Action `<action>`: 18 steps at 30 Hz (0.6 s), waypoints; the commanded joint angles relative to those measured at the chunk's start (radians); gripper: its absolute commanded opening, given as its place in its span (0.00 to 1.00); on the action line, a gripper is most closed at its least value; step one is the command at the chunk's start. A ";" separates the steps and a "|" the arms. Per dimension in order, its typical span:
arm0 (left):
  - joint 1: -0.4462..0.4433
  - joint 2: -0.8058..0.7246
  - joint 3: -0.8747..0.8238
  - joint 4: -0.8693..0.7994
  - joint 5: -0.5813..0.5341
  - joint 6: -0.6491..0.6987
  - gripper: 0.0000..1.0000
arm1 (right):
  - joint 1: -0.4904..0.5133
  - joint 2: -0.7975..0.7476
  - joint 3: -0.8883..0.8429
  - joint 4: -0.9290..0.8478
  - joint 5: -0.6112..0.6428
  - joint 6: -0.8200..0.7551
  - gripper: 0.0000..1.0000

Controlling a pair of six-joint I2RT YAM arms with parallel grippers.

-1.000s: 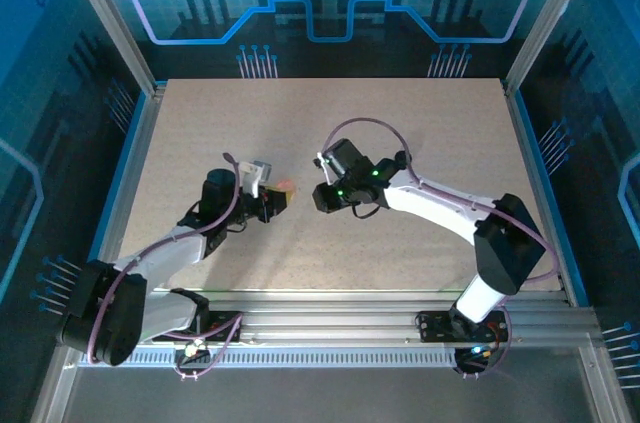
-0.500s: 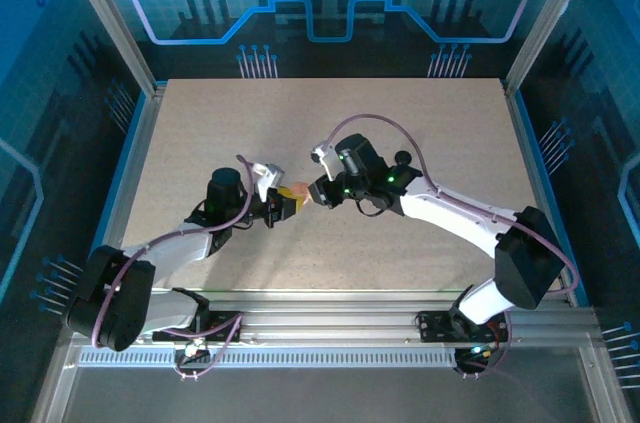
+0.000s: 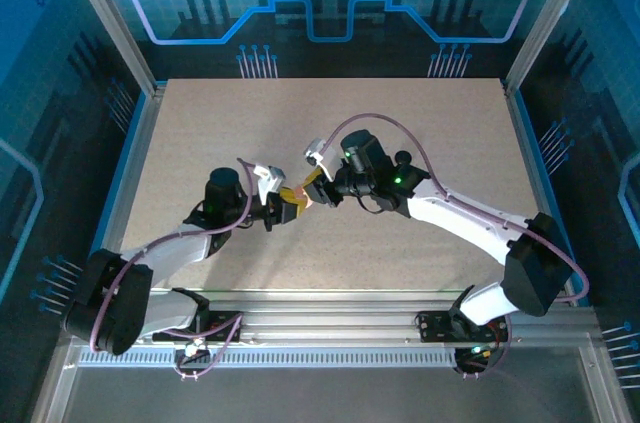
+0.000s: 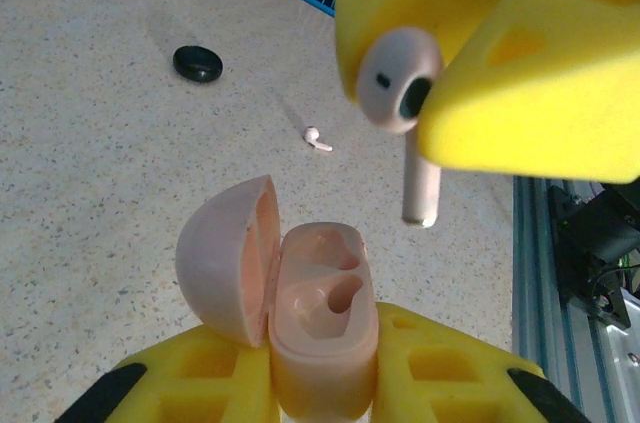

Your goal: Insert wireless bluetooth earbuds into charging case

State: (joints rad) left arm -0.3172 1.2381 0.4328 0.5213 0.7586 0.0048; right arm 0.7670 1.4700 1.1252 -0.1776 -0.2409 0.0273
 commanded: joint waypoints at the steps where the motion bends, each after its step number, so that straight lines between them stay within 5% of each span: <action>1: -0.008 -0.038 -0.010 0.002 0.045 0.038 0.22 | -0.013 -0.011 0.009 -0.004 -0.024 -0.059 0.22; 18: -0.009 -0.077 -0.020 -0.014 0.048 0.052 0.23 | -0.017 0.010 0.044 -0.034 -0.100 -0.112 0.23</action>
State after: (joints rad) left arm -0.3172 1.1835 0.4221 0.5171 0.7738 0.0227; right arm 0.7643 1.4704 1.1397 -0.2081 -0.2962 -0.0647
